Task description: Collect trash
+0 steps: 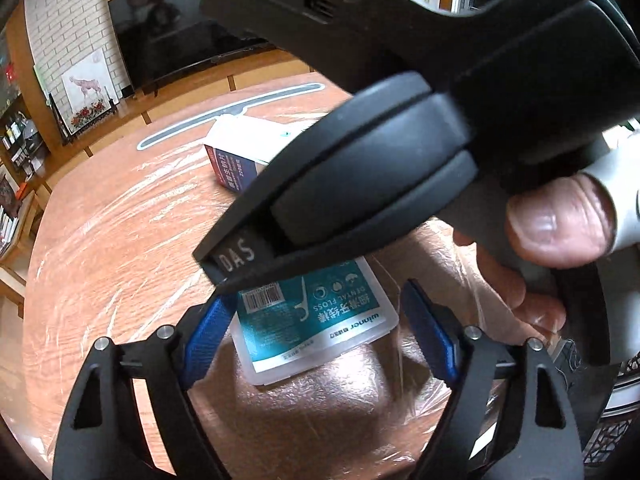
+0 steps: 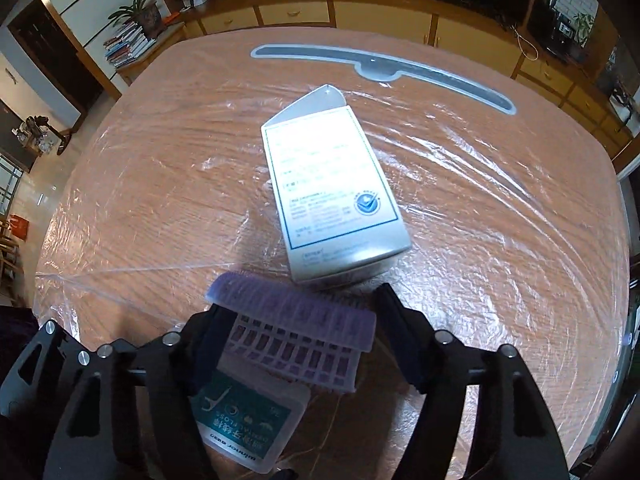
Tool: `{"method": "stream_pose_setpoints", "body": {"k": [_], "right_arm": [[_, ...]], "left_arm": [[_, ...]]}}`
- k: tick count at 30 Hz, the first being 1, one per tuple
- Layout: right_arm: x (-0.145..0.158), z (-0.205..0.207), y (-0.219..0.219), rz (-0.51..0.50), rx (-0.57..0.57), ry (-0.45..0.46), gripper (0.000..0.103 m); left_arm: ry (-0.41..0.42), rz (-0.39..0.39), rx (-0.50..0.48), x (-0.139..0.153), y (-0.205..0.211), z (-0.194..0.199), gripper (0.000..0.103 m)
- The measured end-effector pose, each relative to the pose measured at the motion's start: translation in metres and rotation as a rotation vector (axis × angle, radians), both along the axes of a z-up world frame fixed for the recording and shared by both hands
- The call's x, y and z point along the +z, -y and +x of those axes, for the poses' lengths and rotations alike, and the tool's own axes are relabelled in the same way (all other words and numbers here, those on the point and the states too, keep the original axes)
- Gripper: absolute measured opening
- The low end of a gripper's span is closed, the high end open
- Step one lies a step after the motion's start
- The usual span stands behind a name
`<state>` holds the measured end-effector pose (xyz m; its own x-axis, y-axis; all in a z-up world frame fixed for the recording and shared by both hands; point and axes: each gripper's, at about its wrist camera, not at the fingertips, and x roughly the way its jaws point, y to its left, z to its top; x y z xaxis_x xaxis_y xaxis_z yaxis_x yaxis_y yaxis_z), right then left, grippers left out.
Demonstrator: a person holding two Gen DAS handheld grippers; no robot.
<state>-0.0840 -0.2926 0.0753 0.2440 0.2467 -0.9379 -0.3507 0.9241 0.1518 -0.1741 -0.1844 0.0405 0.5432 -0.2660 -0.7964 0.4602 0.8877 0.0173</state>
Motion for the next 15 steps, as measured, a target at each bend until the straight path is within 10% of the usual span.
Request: {"method": "stream_pose_setpoints", "body": {"k": [10, 15], "right_arm": [[0.001, 0.004, 0.027, 0.063, -0.052, -0.012, 0.043], [0.001, 0.005, 0.028, 0.080, -0.073, -0.027, 0.069]], "left_arm": [[0.000, -0.026, -0.023, 0.004, -0.004, -0.003, 0.065], [-0.020, -0.046, -0.003, 0.005, -0.006, 0.005, 0.071]]}}
